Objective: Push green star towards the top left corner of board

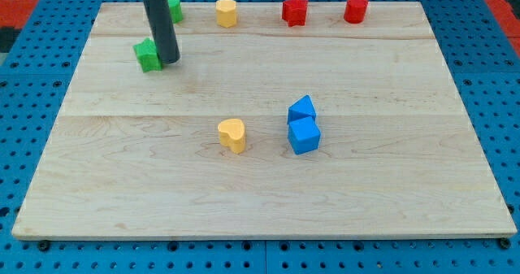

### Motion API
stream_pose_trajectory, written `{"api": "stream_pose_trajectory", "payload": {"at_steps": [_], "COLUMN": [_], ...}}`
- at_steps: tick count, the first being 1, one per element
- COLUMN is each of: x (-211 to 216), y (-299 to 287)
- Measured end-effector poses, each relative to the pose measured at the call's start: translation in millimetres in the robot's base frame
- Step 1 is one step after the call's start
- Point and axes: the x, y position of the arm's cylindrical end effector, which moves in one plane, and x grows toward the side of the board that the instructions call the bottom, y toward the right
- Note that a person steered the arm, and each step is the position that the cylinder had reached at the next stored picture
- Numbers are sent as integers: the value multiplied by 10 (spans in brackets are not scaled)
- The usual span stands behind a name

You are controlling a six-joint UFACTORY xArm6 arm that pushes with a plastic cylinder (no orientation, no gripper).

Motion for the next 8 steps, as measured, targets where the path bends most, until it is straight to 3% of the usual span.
{"api": "stream_pose_trajectory", "payload": {"at_steps": [1,2,3,8], "x": [271,219,124,-754], "y": [-207,-581,-826,-764]}}
